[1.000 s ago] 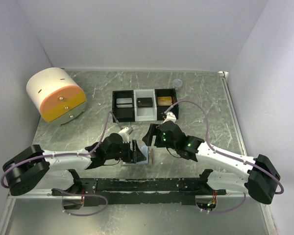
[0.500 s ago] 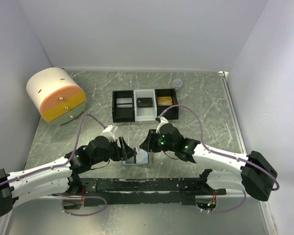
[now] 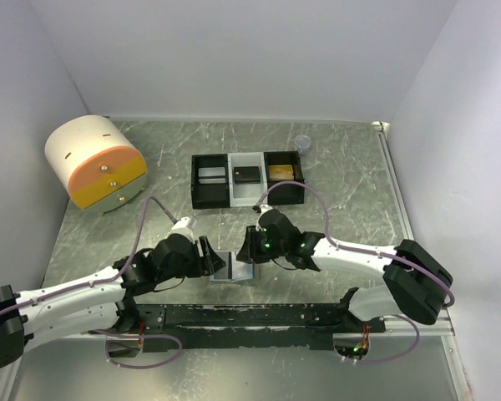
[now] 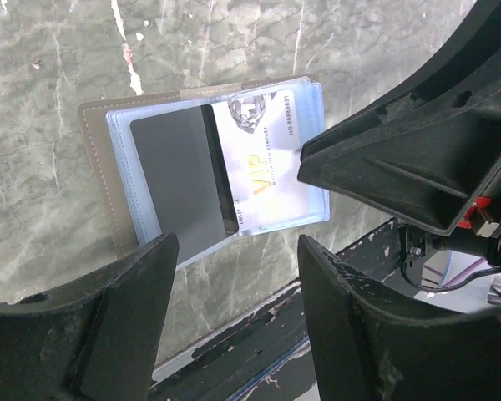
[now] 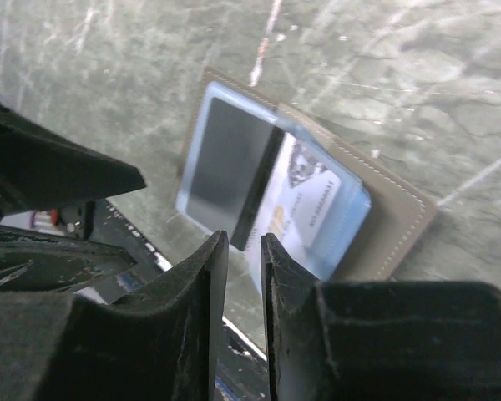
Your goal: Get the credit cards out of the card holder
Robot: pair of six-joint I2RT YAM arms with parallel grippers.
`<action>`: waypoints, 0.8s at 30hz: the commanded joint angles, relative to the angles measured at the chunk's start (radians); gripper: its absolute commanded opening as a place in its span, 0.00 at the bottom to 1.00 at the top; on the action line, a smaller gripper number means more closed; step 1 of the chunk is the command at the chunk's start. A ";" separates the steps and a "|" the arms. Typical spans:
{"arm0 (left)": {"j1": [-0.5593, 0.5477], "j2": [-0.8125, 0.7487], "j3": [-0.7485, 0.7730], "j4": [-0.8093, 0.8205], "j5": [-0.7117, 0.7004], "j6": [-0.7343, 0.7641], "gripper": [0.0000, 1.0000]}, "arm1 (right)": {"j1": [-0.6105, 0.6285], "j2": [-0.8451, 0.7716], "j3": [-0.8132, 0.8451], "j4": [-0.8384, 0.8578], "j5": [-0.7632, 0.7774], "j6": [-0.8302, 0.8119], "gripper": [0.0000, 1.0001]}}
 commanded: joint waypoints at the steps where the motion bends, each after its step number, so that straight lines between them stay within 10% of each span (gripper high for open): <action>1: -0.005 0.052 0.053 0.038 0.026 0.036 0.70 | -0.008 -0.028 -0.028 -0.068 0.114 -0.022 0.23; 24: -0.005 0.465 0.153 0.302 0.167 0.113 0.61 | -0.038 -0.041 -0.240 0.069 0.183 0.059 0.21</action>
